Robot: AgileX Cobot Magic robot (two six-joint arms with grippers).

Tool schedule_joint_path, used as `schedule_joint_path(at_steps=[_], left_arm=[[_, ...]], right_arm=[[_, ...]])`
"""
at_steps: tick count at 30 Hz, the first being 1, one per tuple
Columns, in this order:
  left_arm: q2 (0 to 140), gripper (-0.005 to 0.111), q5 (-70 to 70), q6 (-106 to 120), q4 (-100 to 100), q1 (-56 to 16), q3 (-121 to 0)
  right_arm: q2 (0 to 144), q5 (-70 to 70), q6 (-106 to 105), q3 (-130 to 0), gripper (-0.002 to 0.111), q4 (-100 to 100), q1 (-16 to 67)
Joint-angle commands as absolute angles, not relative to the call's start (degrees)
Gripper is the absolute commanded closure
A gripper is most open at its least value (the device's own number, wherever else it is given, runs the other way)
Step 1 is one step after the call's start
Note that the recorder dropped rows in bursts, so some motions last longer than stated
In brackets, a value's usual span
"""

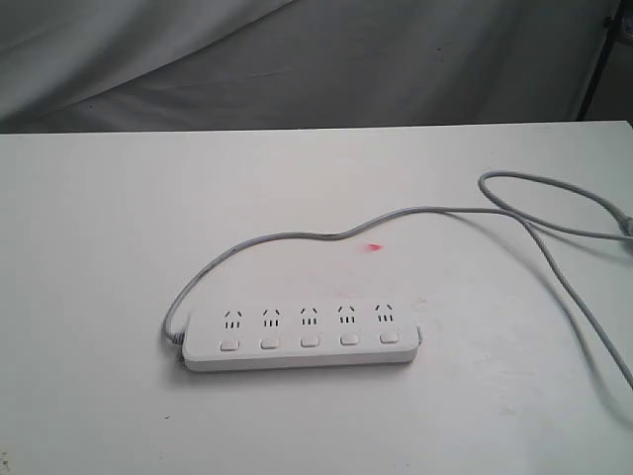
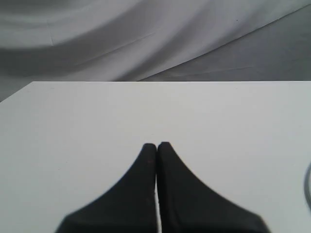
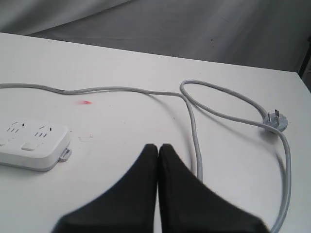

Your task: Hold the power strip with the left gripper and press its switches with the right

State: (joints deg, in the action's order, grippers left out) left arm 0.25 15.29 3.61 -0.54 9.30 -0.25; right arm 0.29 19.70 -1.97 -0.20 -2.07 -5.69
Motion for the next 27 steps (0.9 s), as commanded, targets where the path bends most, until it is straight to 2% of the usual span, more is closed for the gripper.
schedule_joint_path(at_steps=[1, 22, 27], left_arm=[[0.0, 0.106, 15.25, 3.46, -0.55, 9.09, 0.0], [0.0, 0.106, 15.25, 3.46, -0.55, 9.09, 0.0], [0.0, 0.106, 14.76, 3.46, 5.71, 9.09, 0.0]], right_arm=[[0.0, 19.54, -2.1, 0.0, 0.108, -2.01, -5.71], [0.0, 19.54, -2.1, 0.0, 0.108, -2.01, -5.71], [0.0, 19.54, -2.1, 0.0, 0.108, -2.01, -5.71]])
